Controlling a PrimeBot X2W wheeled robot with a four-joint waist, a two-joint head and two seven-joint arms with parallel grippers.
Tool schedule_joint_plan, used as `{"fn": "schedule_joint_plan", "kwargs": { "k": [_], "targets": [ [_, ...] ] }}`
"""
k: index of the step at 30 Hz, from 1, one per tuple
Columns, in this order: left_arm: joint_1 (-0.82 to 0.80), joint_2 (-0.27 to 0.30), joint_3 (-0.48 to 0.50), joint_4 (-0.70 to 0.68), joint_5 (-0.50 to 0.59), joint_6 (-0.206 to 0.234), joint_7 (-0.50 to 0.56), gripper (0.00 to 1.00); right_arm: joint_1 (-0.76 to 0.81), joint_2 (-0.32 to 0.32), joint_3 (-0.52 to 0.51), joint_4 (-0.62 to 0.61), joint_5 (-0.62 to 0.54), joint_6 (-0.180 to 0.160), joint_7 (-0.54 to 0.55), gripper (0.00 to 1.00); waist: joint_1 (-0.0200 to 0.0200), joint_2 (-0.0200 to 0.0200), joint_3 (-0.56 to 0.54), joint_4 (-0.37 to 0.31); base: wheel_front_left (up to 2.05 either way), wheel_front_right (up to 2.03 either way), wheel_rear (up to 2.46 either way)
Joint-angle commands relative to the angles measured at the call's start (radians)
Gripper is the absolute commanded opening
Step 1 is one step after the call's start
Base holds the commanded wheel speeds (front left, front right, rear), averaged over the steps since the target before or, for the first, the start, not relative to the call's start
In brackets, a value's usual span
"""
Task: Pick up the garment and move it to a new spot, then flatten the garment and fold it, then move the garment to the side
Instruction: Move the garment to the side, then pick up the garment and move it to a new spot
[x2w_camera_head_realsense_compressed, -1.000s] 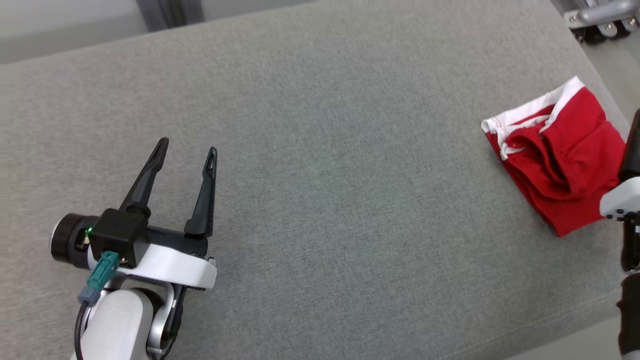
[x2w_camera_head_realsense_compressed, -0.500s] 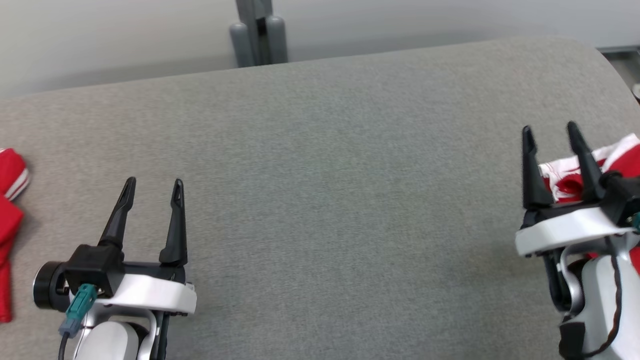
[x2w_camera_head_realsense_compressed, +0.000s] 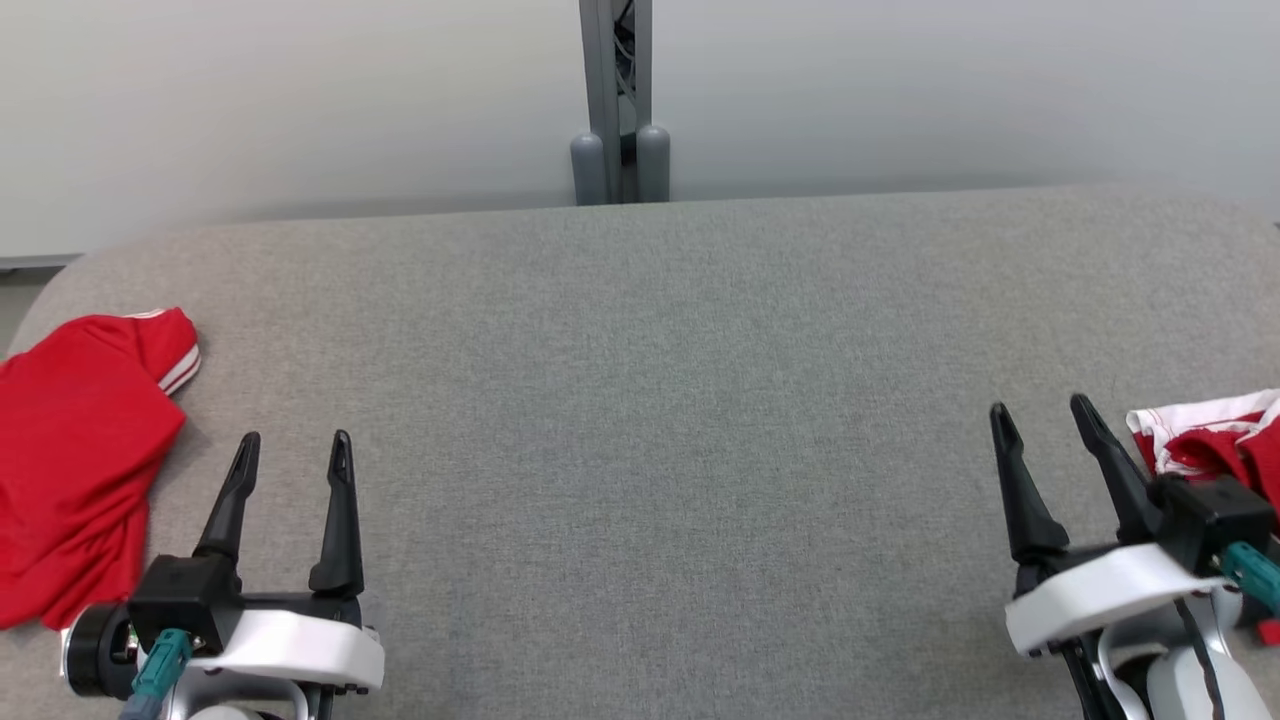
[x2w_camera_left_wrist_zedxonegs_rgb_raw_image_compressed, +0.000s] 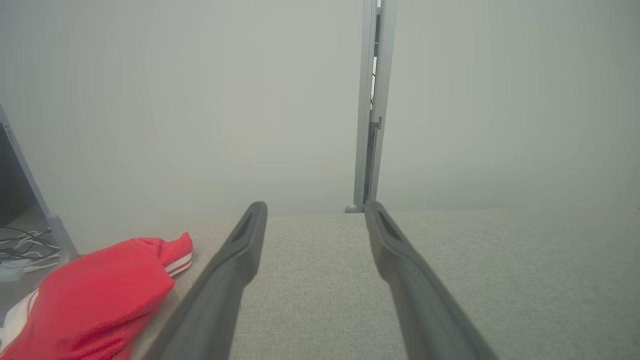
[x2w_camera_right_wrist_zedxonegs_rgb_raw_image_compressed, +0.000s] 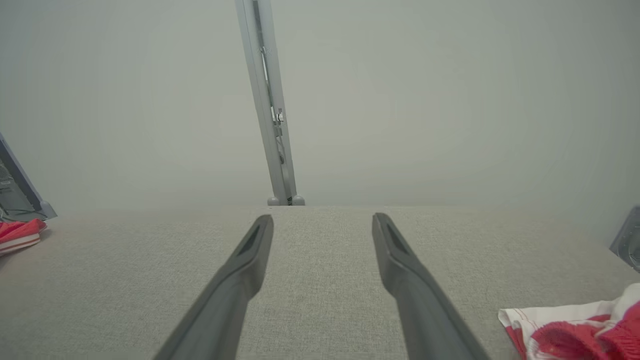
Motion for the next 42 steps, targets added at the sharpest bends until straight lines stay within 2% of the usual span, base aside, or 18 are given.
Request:
{"fn": "schedule_joint_plan", "kwargs": {
  "k": [1, 15, 32, 37, 42],
  "targets": [
    [0.012, 0.001, 0.001, 0.004, -0.006, 0.002, -0.006, 1.0, 0.021, -0.007, -0.011, -0.007, -0.003, -0.001, 0.006, 1.0, 0.0, 0.0, -0.019, 0.009, 0.0, 0.0, 0.0],
    [0.051, 0.011, -0.012, 0.034, -0.03, -0.011, 0.004, 1.0, 0.152, -0.006, -0.051, -0.064, -0.014, -0.001, 0.051, 1.0, 0.0, 0.0, -0.083, -0.002, 0.0, 0.0, 0.0],
    [0.04, 0.023, -0.013, 0.058, -0.039, 0.005, 0.014, 1.0, 0.176, -0.006, -0.046, -0.104, -0.001, -0.001, 0.065, 1.0, 0.0, 0.0, -0.082, -0.014, 0.0, 0.0, 0.0],
    [0.028, 0.028, -0.017, 0.063, -0.031, 0.012, 0.019, 1.0, 0.182, -0.006, -0.052, -0.107, -0.007, -0.001, 0.069, 1.0, 0.0, 0.0, -0.082, 0.004, 0.0, 0.0, 0.0],
    [0.021, 0.031, -0.017, 0.068, -0.032, 0.018, 0.023, 1.0, 0.188, -0.006, -0.05, -0.121, -0.009, -0.001, 0.074, 1.0, 0.0, 0.0, -0.083, 0.068, 0.0, 0.0, 0.0]
  ]
}}
